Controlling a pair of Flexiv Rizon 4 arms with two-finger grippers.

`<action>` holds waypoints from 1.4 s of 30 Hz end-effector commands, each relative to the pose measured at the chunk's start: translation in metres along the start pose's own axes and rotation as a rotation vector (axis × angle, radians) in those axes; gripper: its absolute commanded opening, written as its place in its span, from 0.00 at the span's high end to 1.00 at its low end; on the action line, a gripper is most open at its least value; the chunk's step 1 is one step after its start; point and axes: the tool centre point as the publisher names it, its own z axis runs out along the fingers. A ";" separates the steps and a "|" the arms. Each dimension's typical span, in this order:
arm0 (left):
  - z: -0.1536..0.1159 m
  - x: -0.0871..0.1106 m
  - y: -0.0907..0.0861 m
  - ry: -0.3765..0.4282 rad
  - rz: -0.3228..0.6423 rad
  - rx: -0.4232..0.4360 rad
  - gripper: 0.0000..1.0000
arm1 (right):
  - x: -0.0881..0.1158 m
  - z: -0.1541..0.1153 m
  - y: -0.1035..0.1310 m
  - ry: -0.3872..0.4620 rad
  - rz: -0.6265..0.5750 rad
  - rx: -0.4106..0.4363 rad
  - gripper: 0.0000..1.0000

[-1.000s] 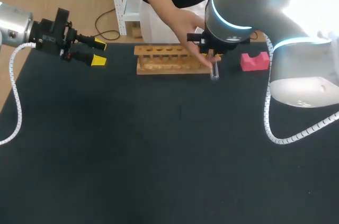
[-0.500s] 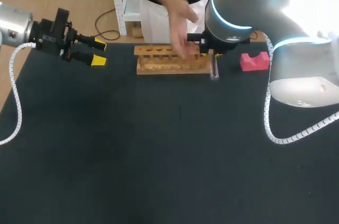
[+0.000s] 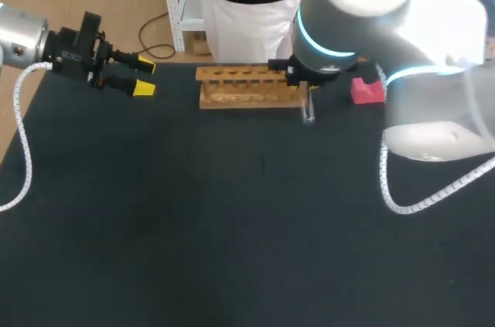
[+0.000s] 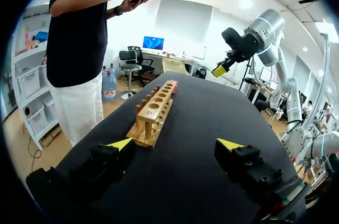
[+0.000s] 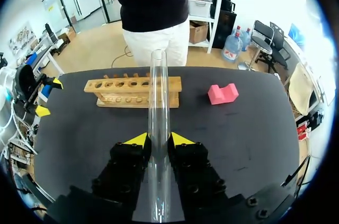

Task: Grasp the test tube, adjust it, and insert it.

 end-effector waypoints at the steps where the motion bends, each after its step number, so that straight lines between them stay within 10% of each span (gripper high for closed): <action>1: 0.000 0.001 0.001 0.000 0.001 0.002 0.00 | -0.004 0.029 0.015 0.015 0.001 0.016 1.00; 42: 0.000 0.001 0.001 0.000 0.001 0.002 0.00 | -0.035 0.104 0.010 0.067 0.028 0.035 1.00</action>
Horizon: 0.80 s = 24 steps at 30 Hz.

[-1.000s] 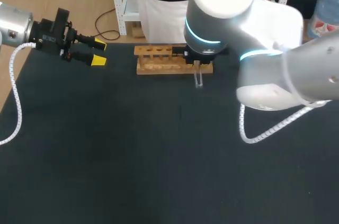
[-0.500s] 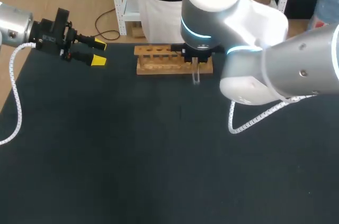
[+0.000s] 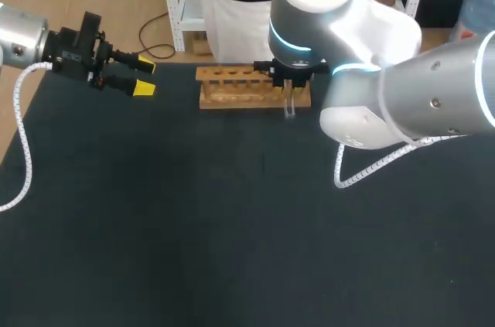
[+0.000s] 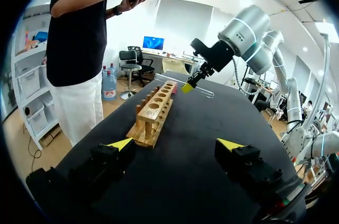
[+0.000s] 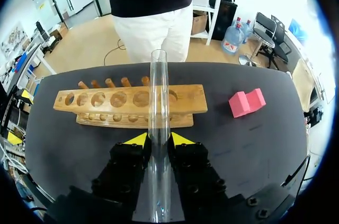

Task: Grasp the test tube, adjust it, and insert it.

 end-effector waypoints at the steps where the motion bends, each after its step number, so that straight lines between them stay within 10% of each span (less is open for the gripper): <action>1: 0.000 0.001 0.001 0.000 0.001 0.002 0.00 | -0.005 0.004 0.000 0.001 0.000 0.001 1.00; 24: 0.000 0.001 0.001 0.000 0.001 0.002 0.00 | 0.006 0.018 0.002 0.060 -0.004 -0.019 1.00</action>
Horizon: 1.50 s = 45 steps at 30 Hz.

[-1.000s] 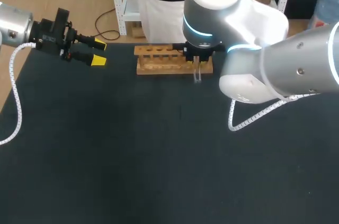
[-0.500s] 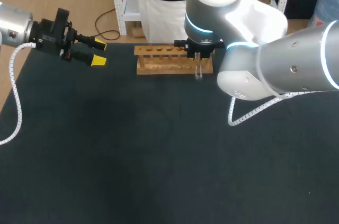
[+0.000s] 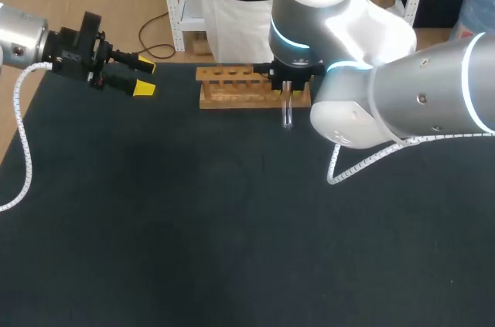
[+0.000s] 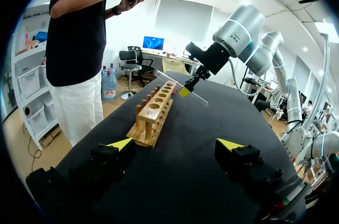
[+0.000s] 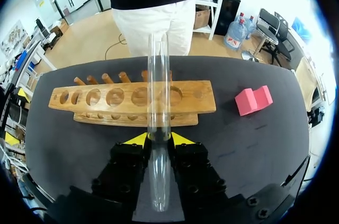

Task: Grasp the test tube, adjust it, and insert it.

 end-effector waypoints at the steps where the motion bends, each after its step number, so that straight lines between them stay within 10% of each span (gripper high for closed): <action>1: 0.000 0.001 0.001 0.000 0.001 0.002 0.00 | 0.000 0.004 0.000 0.009 0.002 -0.003 1.00; 19: 0.000 0.001 0.001 0.000 0.001 0.002 0.00 | 0.006 0.009 -0.002 0.041 0.017 -0.024 1.00; 45: 0.000 0.001 0.001 0.000 0.001 0.002 0.00 | 0.011 -0.098 -0.006 -0.116 0.058 -0.064 1.00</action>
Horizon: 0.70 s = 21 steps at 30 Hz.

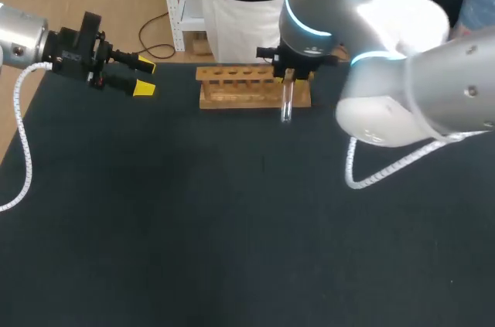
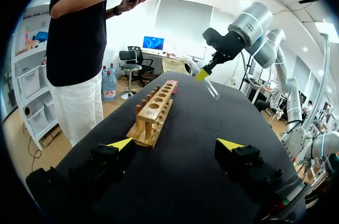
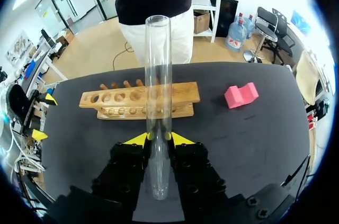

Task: Grasp the test tube, adjust it, and insert it.

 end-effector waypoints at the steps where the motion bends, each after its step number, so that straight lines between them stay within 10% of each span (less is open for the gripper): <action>1: 0.000 0.001 0.001 0.000 0.001 0.002 0.00 | 0.006 -0.026 -0.007 -0.061 0.005 0.001 1.00; 21: 0.000 0.001 0.001 0.000 0.001 0.002 0.00 | 0.013 -0.041 -0.004 -0.041 -0.011 -0.077 1.00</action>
